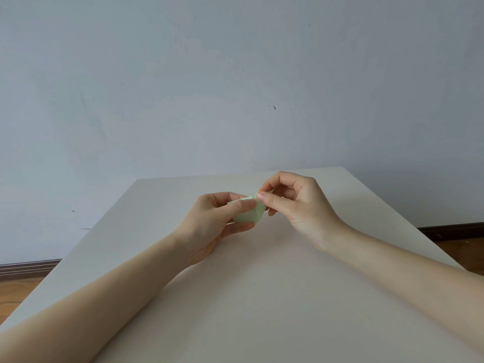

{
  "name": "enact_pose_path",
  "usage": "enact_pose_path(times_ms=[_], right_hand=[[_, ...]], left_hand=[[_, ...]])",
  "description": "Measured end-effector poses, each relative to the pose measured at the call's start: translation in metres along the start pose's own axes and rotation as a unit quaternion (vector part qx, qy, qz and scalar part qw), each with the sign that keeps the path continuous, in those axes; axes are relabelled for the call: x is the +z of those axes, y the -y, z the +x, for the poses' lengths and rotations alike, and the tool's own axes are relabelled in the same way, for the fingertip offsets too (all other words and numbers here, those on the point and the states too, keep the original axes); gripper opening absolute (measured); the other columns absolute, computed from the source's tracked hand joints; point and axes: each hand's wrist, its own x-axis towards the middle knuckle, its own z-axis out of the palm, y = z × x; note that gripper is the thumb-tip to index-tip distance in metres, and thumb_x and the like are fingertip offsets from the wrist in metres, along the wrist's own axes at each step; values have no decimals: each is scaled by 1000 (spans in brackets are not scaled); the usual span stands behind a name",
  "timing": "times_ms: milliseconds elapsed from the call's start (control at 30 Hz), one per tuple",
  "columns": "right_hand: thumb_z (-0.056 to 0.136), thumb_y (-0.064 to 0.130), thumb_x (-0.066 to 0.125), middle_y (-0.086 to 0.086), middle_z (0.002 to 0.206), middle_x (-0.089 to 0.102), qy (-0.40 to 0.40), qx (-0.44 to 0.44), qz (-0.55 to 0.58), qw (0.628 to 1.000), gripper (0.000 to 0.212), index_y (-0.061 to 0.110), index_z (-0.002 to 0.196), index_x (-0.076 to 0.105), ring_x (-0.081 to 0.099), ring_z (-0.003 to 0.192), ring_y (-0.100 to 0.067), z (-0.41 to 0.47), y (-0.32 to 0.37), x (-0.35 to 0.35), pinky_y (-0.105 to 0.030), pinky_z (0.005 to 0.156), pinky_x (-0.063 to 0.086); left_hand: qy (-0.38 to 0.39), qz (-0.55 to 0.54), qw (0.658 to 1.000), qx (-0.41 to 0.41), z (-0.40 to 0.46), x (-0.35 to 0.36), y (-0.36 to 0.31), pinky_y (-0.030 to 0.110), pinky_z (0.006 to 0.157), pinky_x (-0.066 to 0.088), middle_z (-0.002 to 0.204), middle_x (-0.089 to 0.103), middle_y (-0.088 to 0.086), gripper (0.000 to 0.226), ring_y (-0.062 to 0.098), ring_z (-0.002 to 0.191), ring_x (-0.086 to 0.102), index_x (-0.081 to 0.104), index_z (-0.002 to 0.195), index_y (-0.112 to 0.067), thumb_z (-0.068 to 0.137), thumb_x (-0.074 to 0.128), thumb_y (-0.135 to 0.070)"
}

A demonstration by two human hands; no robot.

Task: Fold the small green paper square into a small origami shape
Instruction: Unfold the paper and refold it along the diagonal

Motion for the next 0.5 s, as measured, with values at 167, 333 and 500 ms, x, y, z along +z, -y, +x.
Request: enact_pose_path(times_ms=[167,333,500], right_hand=[[83,4,65,-3,70,63,1,3,-7,1000,7,5,77,64,58,65,-13,0,1,1,-19,60,48],[83,4,65,-4,71,64,1,14,5,1000,9,7,75,63,60,63,-14,0,1,0,-22,62,50],[82,4,65,-5,69,65,-4,25,11,1000,8,5,75,62,61,61,-14,1,1,-2,-22,62,50]], left_hand=[[-33,52,998,32,-2,1,1,21,55,52,73,66,5,12,8,62,64,65,70,-4,81,67,-10],[-38,63,996,42,-3,1,0,21,53,52,72,66,5,12,6,60,63,64,70,-4,81,67,-9],[-34,56,997,42,-3,1,0,21,54,52,69,66,1,12,6,61,64,65,70,-5,82,66,-10]])
